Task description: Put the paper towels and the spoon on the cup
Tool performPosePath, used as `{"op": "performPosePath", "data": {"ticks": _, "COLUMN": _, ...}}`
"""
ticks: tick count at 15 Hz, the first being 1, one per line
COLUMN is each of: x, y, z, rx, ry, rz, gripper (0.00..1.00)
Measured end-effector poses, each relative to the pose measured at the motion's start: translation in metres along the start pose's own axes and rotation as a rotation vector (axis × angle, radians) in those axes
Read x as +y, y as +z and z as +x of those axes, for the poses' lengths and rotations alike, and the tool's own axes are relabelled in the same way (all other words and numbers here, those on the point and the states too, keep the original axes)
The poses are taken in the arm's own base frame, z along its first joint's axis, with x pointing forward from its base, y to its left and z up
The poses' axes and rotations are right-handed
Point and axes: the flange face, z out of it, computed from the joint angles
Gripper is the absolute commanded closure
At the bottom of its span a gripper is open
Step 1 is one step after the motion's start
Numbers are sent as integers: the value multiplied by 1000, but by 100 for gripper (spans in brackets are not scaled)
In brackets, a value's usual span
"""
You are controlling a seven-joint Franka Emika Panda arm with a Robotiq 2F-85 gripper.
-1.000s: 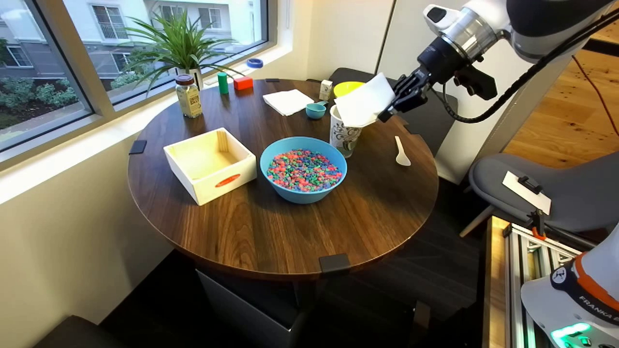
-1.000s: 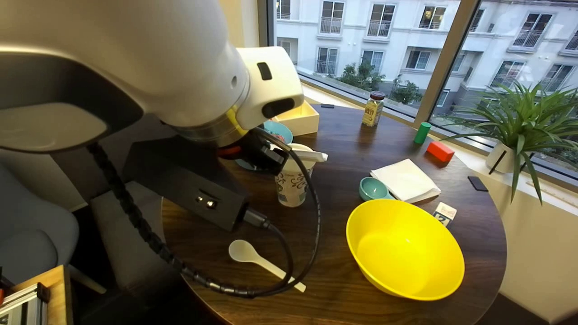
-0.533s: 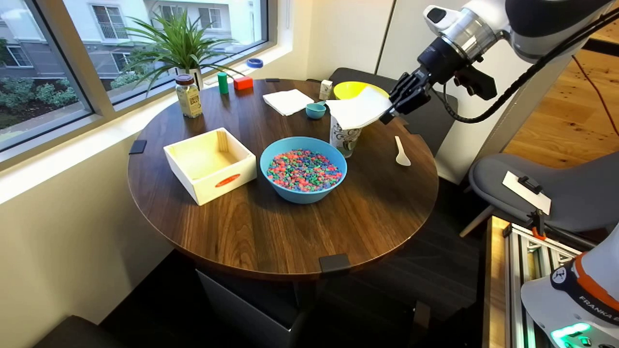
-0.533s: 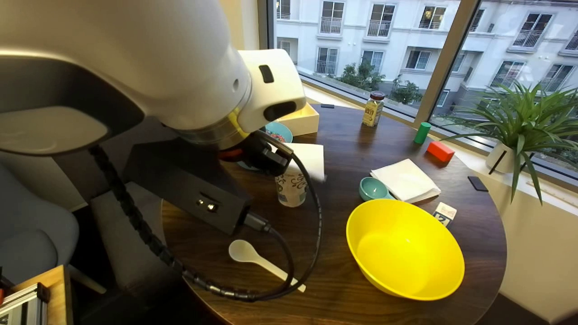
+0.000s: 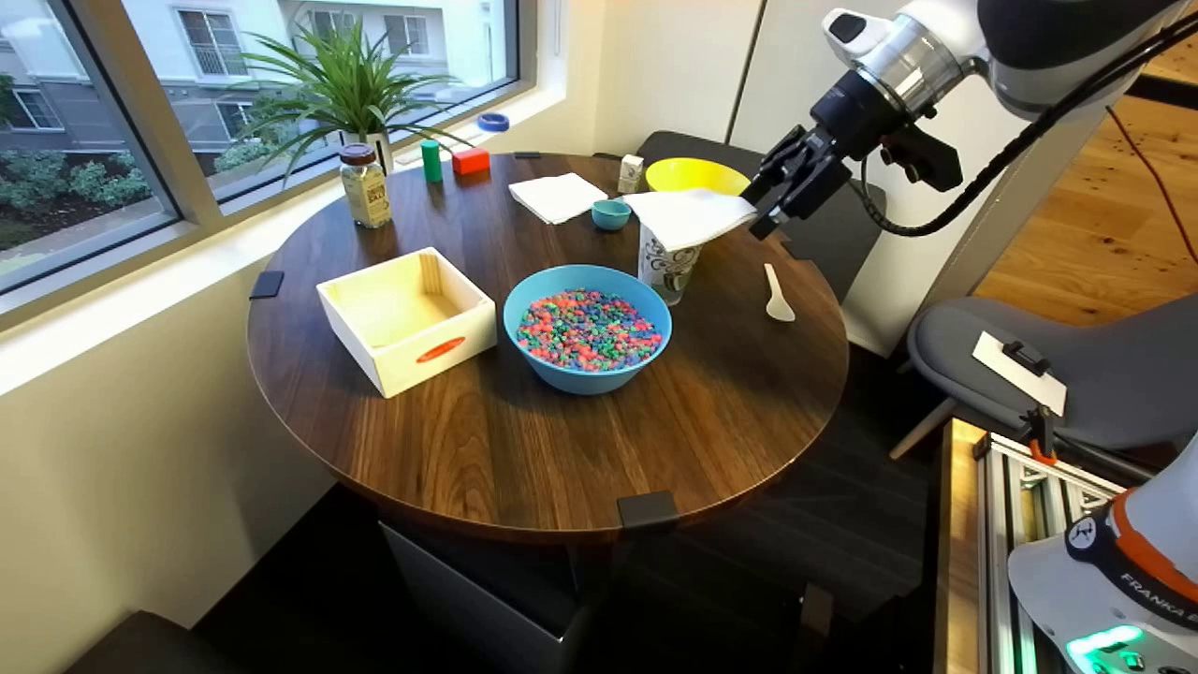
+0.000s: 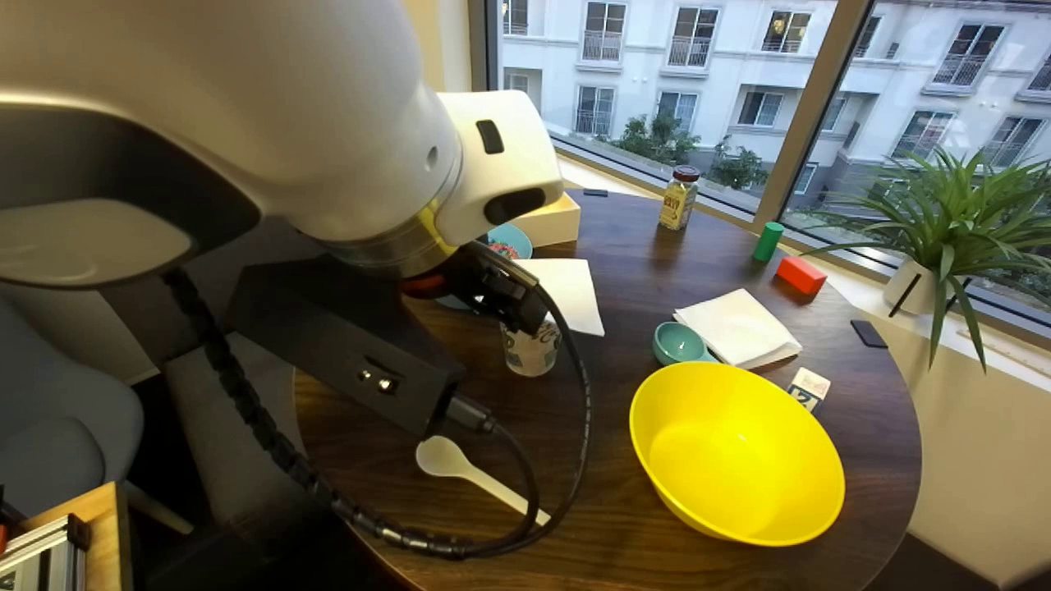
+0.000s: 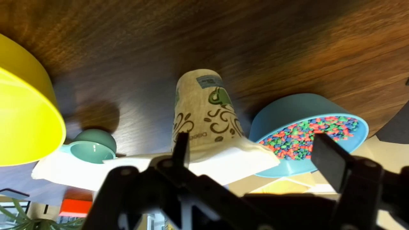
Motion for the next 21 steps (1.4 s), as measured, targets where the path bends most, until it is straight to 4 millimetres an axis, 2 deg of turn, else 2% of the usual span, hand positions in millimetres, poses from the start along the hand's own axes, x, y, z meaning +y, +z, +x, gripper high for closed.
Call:
{"op": "performPosePath", "data": {"ticks": 10, "x": -10, "y": 7, "z": -4, "rx": -54, "ry": 4, "rz": 61, "gripper": 0}}
{"op": "performPosePath", "data": {"ticks": 15, "x": -10, "y": 2, "z": 1, "rx": -59, "ry": -5, "rz": 47, "gripper": 0}}
{"op": "performPosePath", "data": {"ticks": 21, "x": -9, "y": -6, "z": -12, "rx": -181, "ry": 56, "rz": 28, "gripper": 0}}
